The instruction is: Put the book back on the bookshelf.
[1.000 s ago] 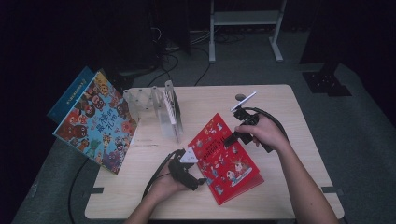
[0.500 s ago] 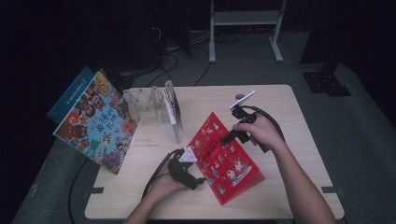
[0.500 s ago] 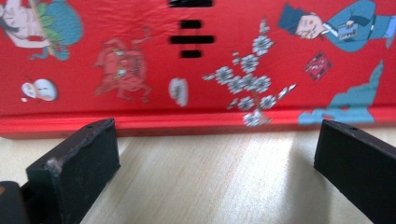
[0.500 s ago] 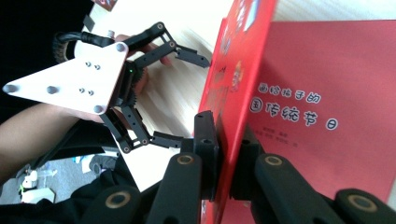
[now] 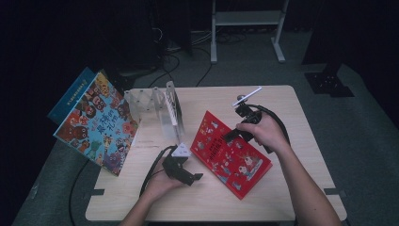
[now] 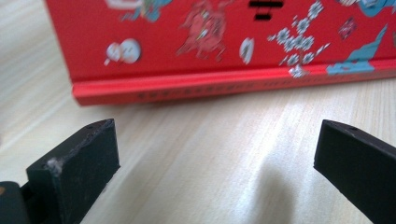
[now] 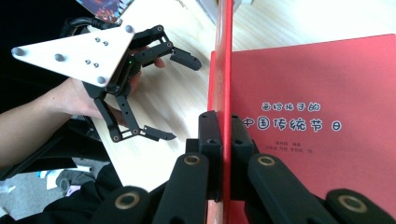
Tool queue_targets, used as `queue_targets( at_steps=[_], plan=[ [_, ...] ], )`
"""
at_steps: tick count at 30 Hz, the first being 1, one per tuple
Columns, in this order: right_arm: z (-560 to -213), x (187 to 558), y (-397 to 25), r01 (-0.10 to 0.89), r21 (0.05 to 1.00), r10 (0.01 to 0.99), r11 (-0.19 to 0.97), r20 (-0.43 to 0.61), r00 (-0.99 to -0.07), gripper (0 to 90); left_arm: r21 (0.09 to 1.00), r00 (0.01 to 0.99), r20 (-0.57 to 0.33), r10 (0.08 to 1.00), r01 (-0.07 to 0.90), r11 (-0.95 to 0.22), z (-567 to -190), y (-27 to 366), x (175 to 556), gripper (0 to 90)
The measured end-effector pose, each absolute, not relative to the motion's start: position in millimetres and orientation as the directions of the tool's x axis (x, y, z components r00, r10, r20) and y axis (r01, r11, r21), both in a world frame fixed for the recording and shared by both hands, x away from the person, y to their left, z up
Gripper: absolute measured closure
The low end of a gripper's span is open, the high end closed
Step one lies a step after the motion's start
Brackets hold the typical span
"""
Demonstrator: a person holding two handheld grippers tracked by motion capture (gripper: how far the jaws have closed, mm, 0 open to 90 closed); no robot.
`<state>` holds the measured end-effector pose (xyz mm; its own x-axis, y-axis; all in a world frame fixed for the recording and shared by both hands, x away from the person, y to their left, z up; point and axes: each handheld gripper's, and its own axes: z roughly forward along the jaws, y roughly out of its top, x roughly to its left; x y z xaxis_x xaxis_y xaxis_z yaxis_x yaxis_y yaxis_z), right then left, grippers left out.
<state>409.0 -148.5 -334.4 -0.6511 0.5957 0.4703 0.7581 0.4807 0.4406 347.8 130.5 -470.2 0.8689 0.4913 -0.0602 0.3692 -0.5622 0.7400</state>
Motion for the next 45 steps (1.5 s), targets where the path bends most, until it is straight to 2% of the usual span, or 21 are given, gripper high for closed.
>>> queue_targets(
  at_steps=[7, 16, 23, 38, 45],
  plan=[
    [-311, 402, -158, 0.729, 0.484, 0.559, 0.483, 0.471, -0.683, 87.7, 0.779, 0.861, -0.094, 0.501, 0.376, -0.501, -455, 142, 358, 0.0],
    [-288, 400, -163, 0.706, 0.521, 0.540, 0.480, 0.459, -0.706, 87.8, 0.786, 0.884, -0.162, 0.439, 0.385, -0.484, -450, 142, 374, 0.0],
    [-276, 397, -160, 0.689, 0.539, 0.519, 0.484, 0.458, -0.722, 87.8, 0.818, 0.887, -0.209, 0.412, 0.389, -0.422, -445, 140, 383, 0.0],
    [-279, 398, -159, 0.680, 0.558, 0.481, 0.476, 0.482, -0.732, 87.7, 0.847, 0.902, -0.297, 0.313, 0.400, -0.349, -435, 140, 384, 0.0],
    [-286, 394, -162, 0.667, 0.588, 0.459, 0.458, 0.486, -0.744, 87.7, 0.854, 0.902, -0.306, 0.306, 0.402, -0.331, -425, 148, 388, 0.0]
  ],
)
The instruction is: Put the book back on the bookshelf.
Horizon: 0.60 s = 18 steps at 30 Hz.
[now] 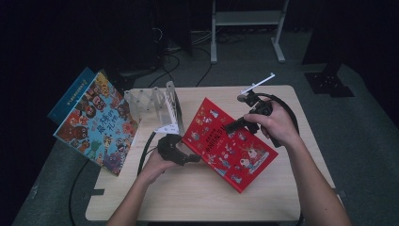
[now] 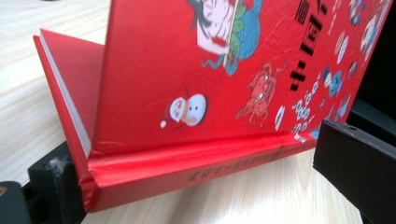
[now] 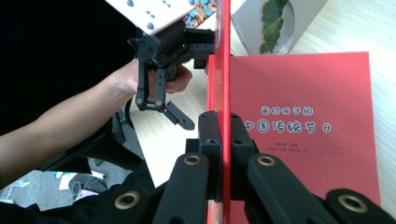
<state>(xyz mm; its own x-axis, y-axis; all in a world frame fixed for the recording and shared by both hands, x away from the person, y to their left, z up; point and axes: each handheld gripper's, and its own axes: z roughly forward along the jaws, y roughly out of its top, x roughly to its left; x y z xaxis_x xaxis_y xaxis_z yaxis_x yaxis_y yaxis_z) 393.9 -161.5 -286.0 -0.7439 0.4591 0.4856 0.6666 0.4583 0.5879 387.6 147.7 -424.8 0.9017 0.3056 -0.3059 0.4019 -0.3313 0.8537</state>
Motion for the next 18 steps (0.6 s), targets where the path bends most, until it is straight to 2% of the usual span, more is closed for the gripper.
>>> queue_targets(
  at_steps=[5, 10, 15, 18],
  plan=[
    [-292, 390, -168, 0.653, 0.630, 0.437, 0.420, 0.489, -0.754, 87.7, 0.860, 0.904, -0.292, 0.311, 0.390, -0.328, -416, 150, 389, 0.1],
    [-304, 385, -173, 0.636, 0.674, 0.420, 0.375, 0.488, -0.765, 87.7, 0.872, 0.901, -0.286, 0.325, 0.385, -0.301, -411, 156, 389, 6.4],
    [-314, 383, -177, 0.616, 0.714, 0.392, 0.332, 0.490, -0.779, 87.7, 0.885, 0.897, -0.272, 0.347, 0.375, -0.275, -406, 161, 388, 16.1],
    [-318, 381, -178, 0.599, 0.737, 0.374, 0.313, 0.485, -0.791, 87.7, 0.898, 0.896, -0.259, 0.360, 0.361, -0.253, -403, 166, 388, 26.2]
  ],
)
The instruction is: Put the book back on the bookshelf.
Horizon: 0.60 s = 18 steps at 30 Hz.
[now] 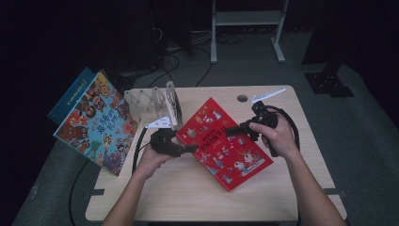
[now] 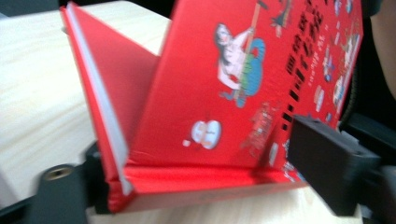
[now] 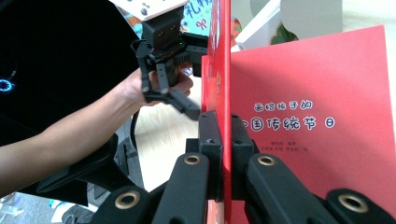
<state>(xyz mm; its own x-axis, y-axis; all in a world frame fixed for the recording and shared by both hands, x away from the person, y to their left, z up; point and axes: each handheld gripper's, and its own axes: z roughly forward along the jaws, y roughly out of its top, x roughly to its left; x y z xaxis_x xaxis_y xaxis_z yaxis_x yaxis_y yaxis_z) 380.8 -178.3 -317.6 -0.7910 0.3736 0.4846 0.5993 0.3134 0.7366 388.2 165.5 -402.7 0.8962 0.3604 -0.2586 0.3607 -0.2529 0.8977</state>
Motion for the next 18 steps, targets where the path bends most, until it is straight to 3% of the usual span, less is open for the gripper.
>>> queue_targets(
  at_steps=[11, 18],
  plan=[
    [-331, 373, -185, 0.518, 0.817, 0.304, 0.254, 0.441, -0.844, 87.5, 0.917, 0.910, -0.262, 0.322, 0.338, -0.210, -383, 177, 388, 42.5],
    [-341, 371, -187, 0.482, 0.829, 0.272, 0.282, 0.412, -0.869, 85.6, 0.929, 0.924, -0.264, 0.276, 0.320, -0.183, -373, 182, 388, 54.2]
  ],
)
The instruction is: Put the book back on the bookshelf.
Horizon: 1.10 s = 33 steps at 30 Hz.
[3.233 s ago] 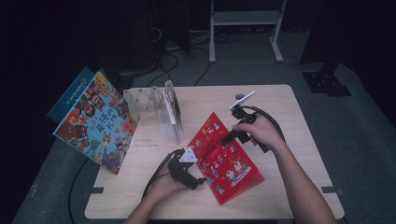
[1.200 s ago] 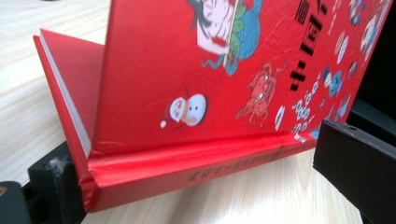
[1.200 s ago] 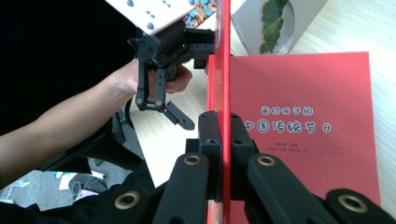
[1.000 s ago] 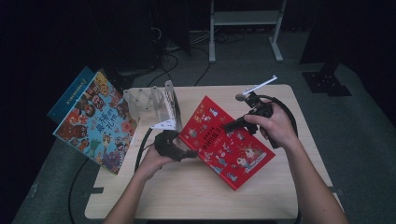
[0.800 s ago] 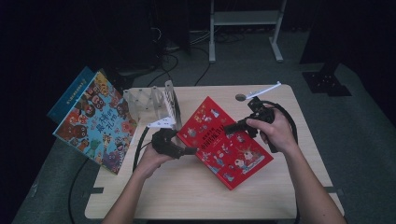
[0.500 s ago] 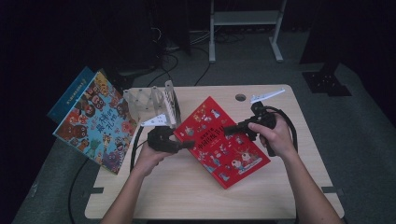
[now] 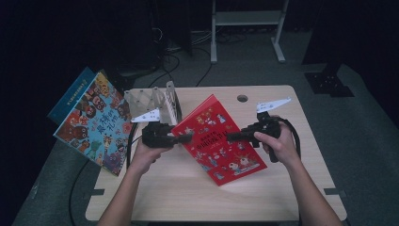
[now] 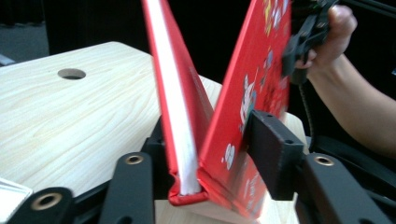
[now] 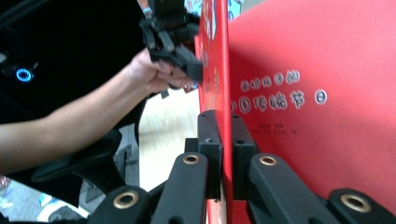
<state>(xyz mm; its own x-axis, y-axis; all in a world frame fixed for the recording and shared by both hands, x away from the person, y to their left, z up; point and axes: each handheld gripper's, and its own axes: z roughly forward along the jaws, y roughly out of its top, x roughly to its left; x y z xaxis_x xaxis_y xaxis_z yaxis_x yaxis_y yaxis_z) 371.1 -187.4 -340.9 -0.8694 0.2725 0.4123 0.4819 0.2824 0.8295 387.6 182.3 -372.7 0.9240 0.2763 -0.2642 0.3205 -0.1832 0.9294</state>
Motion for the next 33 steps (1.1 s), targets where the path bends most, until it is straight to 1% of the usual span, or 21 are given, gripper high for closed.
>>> queue_targets(
  at_steps=[9, 14, 19, 23, 33],
  plan=[
    [-348, 372, -186, 0.456, 0.830, 0.256, 0.321, 0.387, -0.886, 82.1, 0.948, 0.943, -0.254, 0.215, 0.287, -0.140, -356, 184, 384, 65.3],
    [-352, 373, -183, 0.448, 0.827, 0.256, 0.339, 0.377, -0.890, 78.2, 0.957, 0.958, -0.218, 0.188, 0.248, -0.149, -344, 183, 380, 71.5],
    [-357, 374, -179, 0.439, 0.821, 0.257, 0.366, 0.364, -0.895, 74.8, 0.963, 0.968, -0.182, 0.173, 0.211, -0.170, -331, 179, 374, 75.3],
    [-359, 374, -177, 0.432, 0.820, 0.256, 0.376, 0.356, -0.899, 73.7, 0.964, 0.972, -0.158, 0.175, 0.190, -0.187, -325, 177, 372, 76.3],
    [-367, 375, -177, 0.433, 0.810, 0.260, 0.395, 0.354, -0.899, 69.6, 0.958, 0.972, -0.137, 0.189, 0.179, -0.224, -314, 167, 370, 78.3]
  ],
)
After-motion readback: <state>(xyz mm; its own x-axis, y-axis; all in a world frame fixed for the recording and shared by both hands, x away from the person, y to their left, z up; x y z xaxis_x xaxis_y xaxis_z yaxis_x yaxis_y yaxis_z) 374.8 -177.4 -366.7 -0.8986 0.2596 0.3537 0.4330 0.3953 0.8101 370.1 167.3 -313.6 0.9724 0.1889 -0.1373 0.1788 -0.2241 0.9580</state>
